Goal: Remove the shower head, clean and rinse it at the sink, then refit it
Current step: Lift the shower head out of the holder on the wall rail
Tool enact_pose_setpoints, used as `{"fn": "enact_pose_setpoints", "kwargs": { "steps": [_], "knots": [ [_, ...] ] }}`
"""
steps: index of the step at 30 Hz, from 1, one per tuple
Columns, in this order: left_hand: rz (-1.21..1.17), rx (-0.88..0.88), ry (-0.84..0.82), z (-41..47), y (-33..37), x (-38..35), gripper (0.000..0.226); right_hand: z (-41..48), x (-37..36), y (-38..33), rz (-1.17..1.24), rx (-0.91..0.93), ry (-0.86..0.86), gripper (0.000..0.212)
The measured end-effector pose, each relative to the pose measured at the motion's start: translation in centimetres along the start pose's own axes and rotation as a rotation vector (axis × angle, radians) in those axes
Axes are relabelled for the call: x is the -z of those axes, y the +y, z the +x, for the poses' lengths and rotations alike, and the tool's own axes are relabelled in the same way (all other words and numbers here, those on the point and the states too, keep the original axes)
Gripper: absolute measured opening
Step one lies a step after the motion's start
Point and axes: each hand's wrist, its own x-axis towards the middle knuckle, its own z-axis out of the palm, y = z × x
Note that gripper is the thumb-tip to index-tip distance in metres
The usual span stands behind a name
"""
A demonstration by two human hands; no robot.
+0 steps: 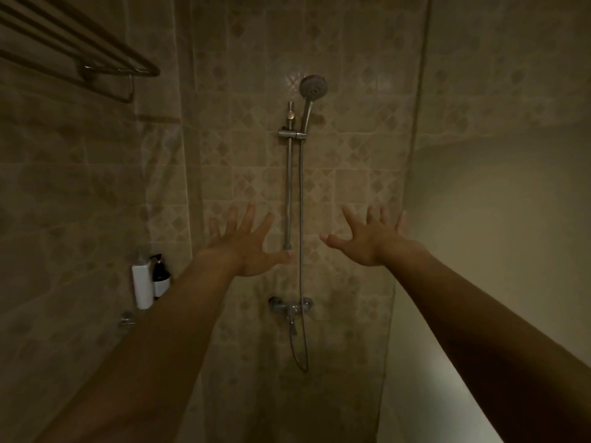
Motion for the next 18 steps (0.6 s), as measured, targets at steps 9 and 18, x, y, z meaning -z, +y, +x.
{"fn": "enact_pose_setpoints", "kwargs": {
  "steps": [9, 18],
  "knots": [
    [-0.001, 0.043, -0.019, 7.1, 2.4, -1.8, 0.101, 6.8, -2.0, 3.3, -0.017, 0.030, -0.012, 0.094],
    [0.004, 0.022, -0.008, 12.9, 2.4, -3.7, 0.102, 12.4, -4.9, 3.3, -0.001, 0.027, -0.027, 0.092]
  ]
}}
